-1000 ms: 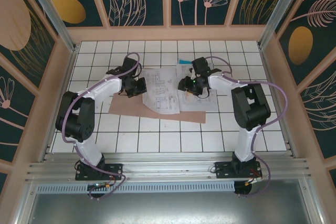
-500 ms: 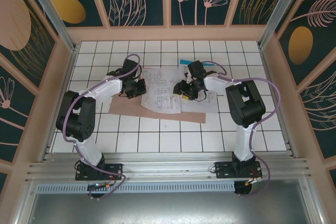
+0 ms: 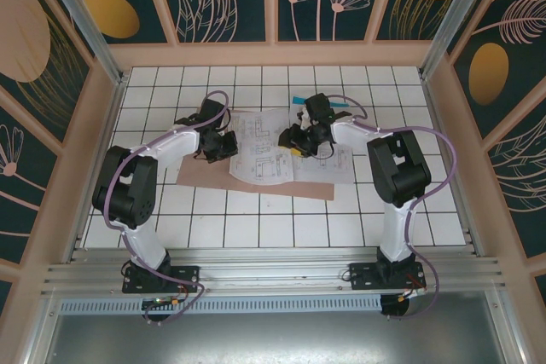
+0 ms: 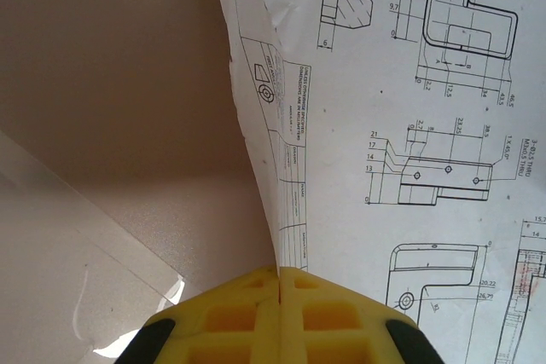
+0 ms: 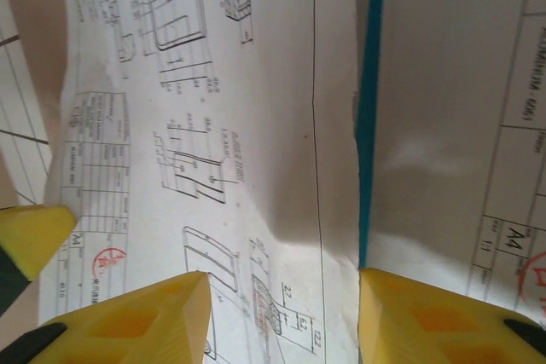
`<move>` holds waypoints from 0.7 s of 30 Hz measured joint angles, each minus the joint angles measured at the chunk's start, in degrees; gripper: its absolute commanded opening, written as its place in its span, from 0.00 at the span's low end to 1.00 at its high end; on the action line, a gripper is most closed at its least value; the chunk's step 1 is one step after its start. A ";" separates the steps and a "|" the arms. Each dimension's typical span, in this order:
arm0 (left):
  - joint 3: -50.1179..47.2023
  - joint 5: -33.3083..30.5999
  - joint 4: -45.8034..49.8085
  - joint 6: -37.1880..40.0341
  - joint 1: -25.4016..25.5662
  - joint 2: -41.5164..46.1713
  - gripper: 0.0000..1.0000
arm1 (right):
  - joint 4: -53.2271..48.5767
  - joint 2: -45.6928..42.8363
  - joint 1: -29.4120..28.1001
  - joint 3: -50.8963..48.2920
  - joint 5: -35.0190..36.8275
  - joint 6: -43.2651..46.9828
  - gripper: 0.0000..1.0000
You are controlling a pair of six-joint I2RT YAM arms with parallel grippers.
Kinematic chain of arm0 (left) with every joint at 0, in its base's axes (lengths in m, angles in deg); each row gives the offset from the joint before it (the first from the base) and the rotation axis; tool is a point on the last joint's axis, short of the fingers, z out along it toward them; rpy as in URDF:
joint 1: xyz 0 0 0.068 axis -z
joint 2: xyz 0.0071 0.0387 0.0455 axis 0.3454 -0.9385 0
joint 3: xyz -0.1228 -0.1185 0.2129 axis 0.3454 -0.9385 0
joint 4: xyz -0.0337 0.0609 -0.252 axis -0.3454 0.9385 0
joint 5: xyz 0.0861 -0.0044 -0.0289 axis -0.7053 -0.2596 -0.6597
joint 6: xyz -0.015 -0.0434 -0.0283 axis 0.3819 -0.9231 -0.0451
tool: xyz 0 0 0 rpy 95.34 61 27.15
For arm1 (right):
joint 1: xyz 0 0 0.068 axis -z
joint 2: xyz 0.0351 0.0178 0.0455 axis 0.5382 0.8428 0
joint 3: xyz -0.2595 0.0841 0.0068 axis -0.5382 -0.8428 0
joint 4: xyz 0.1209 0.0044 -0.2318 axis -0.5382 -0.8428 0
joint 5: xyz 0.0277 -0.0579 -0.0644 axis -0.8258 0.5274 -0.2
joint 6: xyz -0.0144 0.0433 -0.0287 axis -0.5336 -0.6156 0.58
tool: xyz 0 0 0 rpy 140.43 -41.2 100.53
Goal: Put the files into the folder
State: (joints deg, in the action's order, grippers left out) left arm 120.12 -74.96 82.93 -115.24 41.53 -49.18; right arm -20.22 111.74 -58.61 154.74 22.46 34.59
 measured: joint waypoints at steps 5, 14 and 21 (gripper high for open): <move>-0.57 -0.02 -0.04 0.00 0.00 0.00 0.00 | 0.52 -0.13 0.00 0.02 -2.10 -0.76 0.43; -0.66 -0.02 -0.48 0.00 0.00 -0.09 0.00 | 3.02 -0.92 -0.22 -0.59 -4.92 -2.03 0.38; -0.85 -0.02 -0.57 0.00 0.00 -0.22 0.00 | 2.80 0.81 -1.42 0.72 -4.87 -1.66 0.37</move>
State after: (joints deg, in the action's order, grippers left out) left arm 119.27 -74.99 82.36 -115.24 41.53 -49.40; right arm -17.42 112.55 -60.03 155.46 17.59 32.92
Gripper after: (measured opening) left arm 0.061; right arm 0.377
